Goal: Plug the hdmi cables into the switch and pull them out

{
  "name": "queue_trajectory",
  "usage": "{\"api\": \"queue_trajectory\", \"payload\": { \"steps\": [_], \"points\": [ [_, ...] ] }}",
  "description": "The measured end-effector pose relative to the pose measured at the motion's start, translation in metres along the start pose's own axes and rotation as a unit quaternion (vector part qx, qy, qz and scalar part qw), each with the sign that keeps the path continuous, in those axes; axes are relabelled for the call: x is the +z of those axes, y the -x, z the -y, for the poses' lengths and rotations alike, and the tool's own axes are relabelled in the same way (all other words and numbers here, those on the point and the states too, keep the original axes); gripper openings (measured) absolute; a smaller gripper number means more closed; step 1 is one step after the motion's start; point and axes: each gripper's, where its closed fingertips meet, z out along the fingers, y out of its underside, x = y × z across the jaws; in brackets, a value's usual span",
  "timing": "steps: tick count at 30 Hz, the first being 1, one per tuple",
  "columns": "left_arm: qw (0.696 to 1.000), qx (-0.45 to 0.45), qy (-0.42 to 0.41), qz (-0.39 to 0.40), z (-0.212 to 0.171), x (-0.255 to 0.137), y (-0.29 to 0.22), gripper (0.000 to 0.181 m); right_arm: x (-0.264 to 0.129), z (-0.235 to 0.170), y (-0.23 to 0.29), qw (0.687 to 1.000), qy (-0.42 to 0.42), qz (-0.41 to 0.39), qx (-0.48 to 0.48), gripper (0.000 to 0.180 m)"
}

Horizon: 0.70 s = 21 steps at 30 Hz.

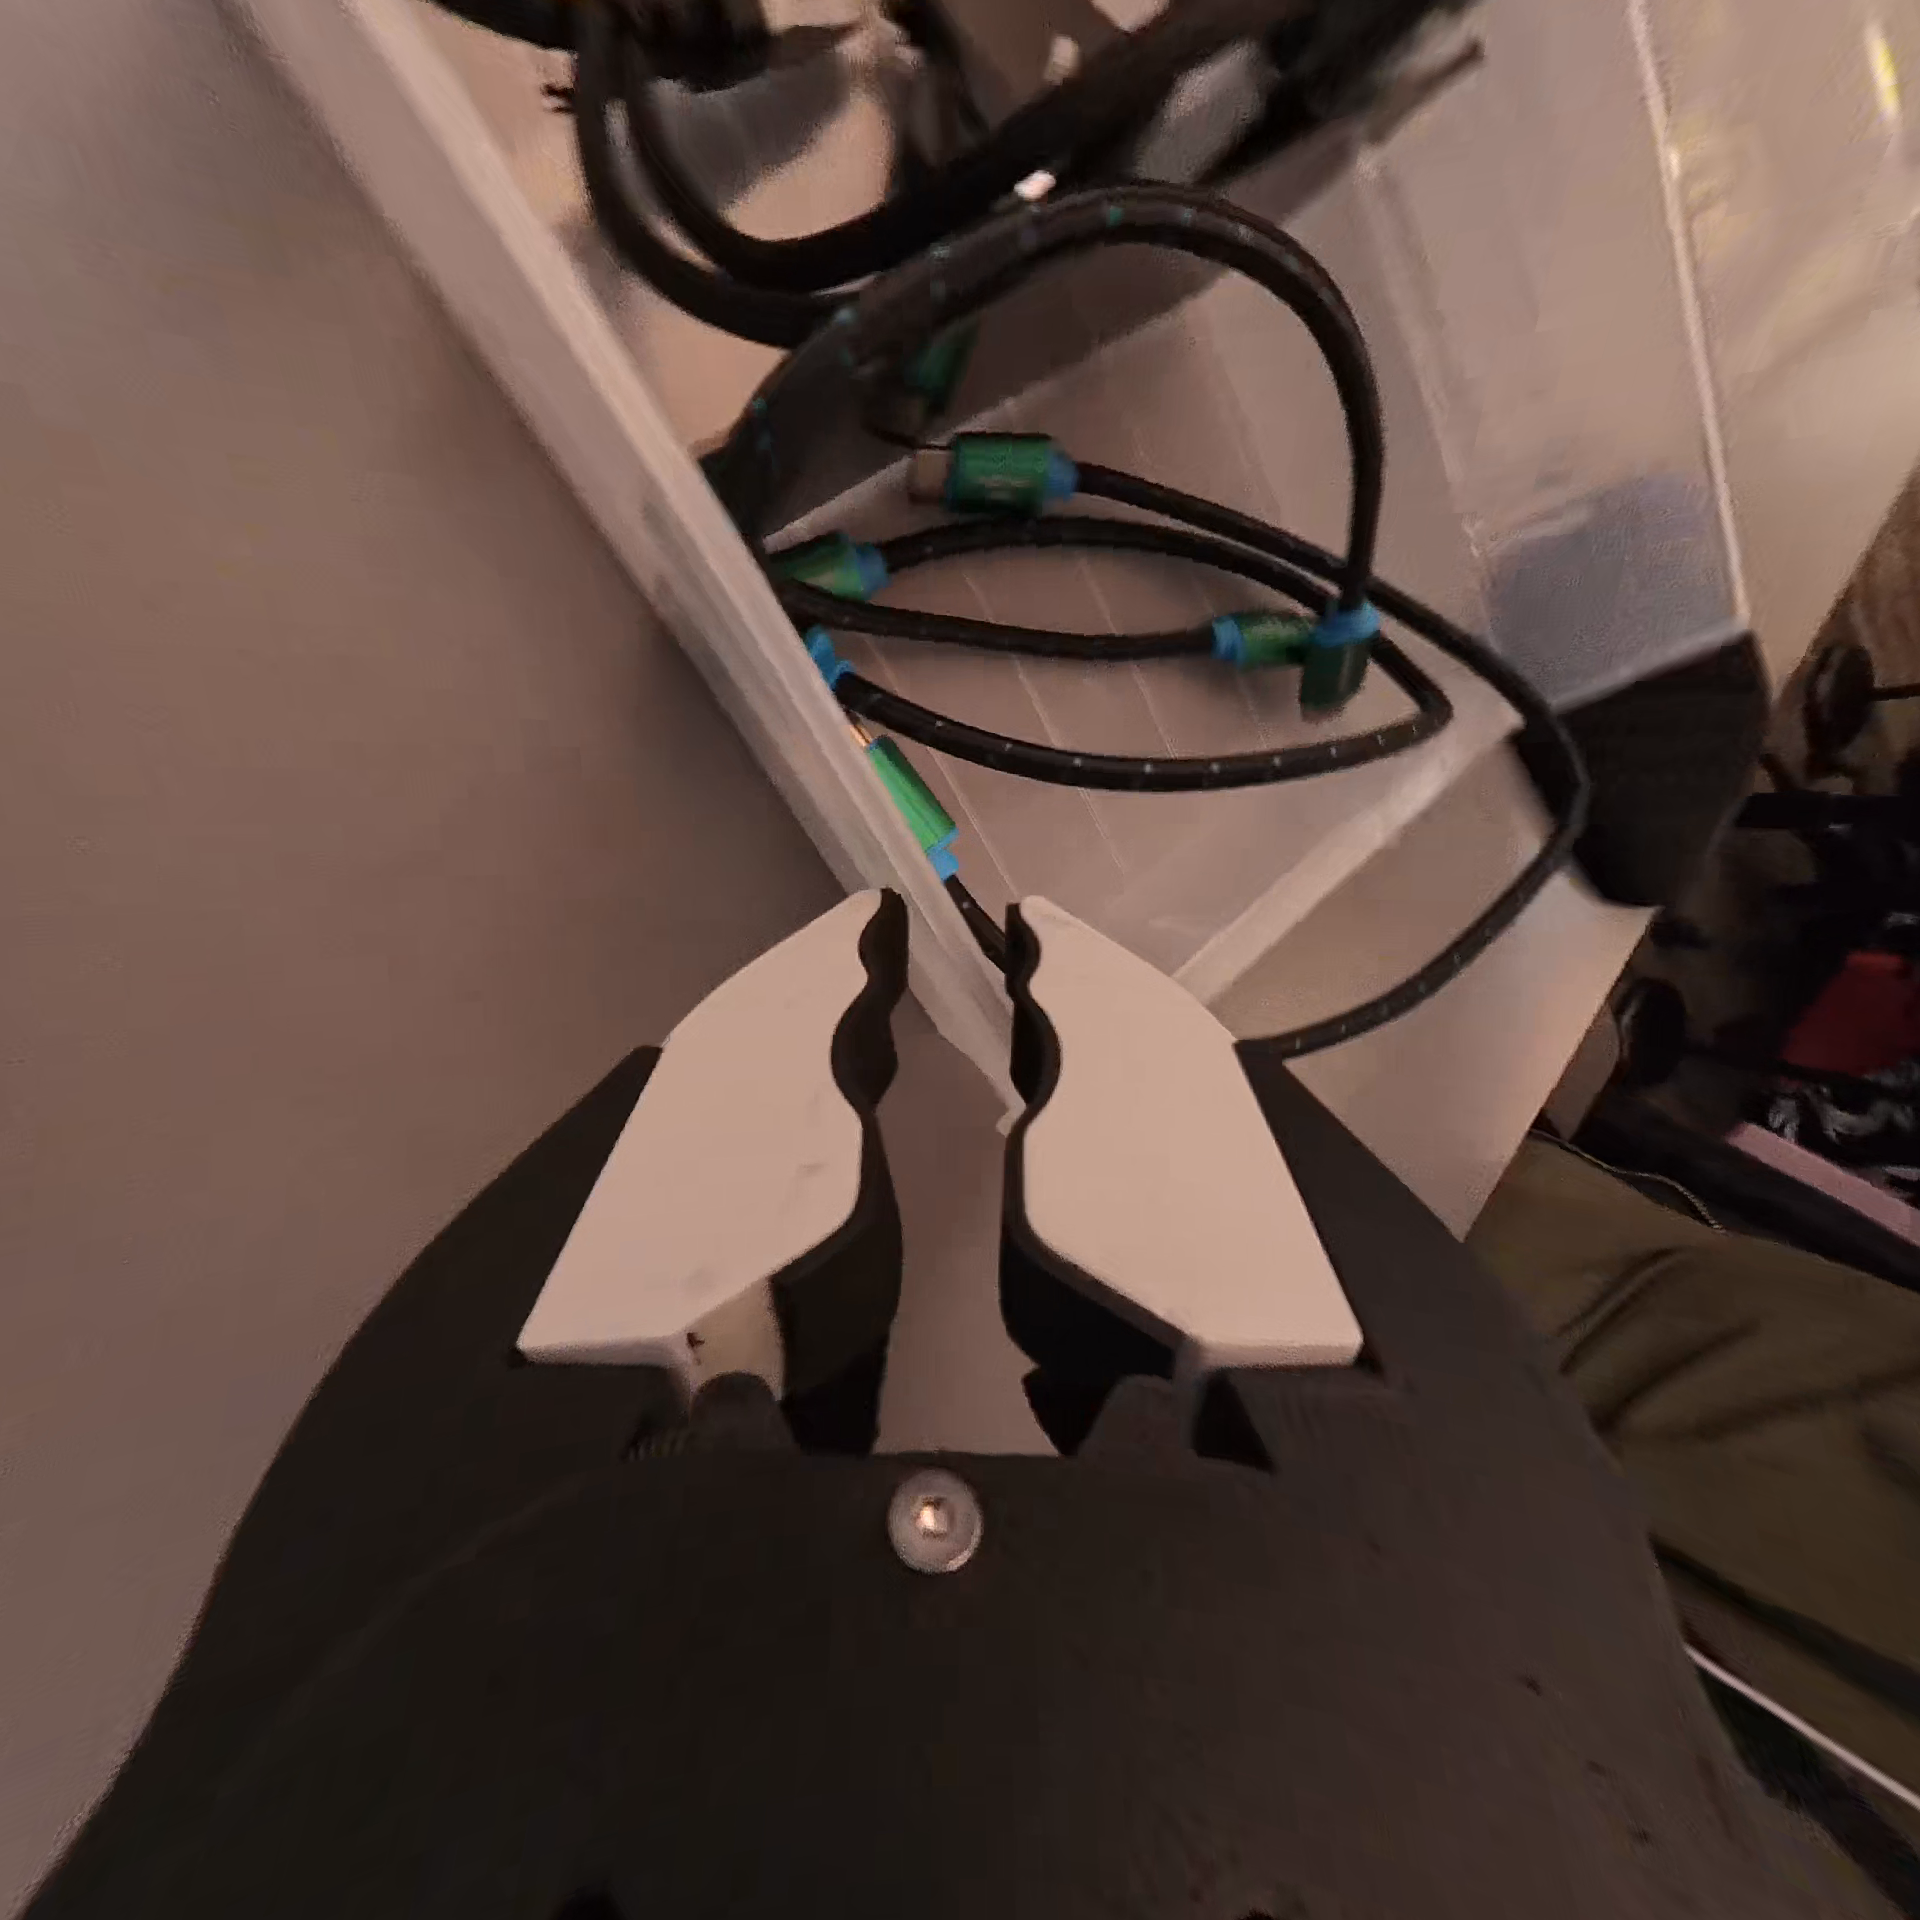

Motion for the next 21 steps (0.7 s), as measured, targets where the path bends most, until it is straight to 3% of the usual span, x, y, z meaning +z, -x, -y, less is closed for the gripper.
{"api": "queue_trajectory", "payload": {
  "steps": [7, 14, 21],
  "points": [
    [0.986, -0.093, -0.034, 0.13, -0.036, -0.069, 0.105, 0.005, 0.015, 0.007, 0.047, 0.998, 0.026, 0.003, -0.053, 0.006],
    [0.971, -0.195, -0.074, 0.113, -0.107, -0.131, 0.163, 0.008, 0.015, 0.011, 0.047, 0.998, 0.031, 0.003, -0.047, 0.005],
    [0.919, -0.333, -0.152, 0.148, -0.185, -0.191, 0.21, 0.01, 0.012, 0.015, 0.03, 1.0, 0.019, 0.0, -0.003, 0.005]
  ]
}}
